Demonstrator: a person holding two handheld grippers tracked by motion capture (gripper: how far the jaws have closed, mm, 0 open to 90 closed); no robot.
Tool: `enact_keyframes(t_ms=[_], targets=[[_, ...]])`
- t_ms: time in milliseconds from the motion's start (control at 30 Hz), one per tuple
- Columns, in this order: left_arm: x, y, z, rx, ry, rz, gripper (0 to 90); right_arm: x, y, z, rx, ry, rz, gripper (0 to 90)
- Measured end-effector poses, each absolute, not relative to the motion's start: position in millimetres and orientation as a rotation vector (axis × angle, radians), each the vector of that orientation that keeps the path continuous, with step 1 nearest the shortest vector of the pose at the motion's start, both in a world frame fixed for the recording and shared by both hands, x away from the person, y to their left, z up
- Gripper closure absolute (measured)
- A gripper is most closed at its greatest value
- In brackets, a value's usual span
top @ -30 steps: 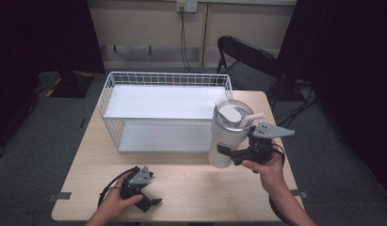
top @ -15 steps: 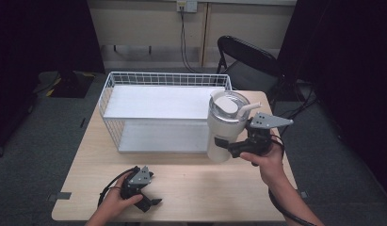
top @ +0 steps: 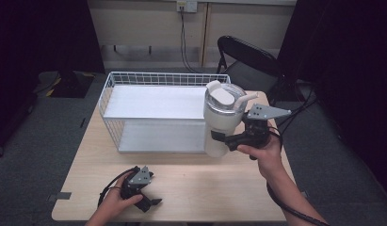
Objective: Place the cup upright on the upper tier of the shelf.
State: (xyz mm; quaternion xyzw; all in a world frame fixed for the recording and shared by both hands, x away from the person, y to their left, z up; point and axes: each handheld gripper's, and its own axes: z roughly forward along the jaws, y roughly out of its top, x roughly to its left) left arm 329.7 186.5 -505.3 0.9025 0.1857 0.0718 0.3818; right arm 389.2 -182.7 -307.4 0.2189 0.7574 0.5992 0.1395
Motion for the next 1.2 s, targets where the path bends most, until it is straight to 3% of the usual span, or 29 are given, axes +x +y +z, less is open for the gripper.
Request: enact_keyframes(t_ms=[1200], targets=[[329.8, 186.7, -505.1, 2.305, 0.471, 0.187, 0.0, 404.5, -153.1, -248.8, 0.629, 2.208, 1.706, 9.7]])
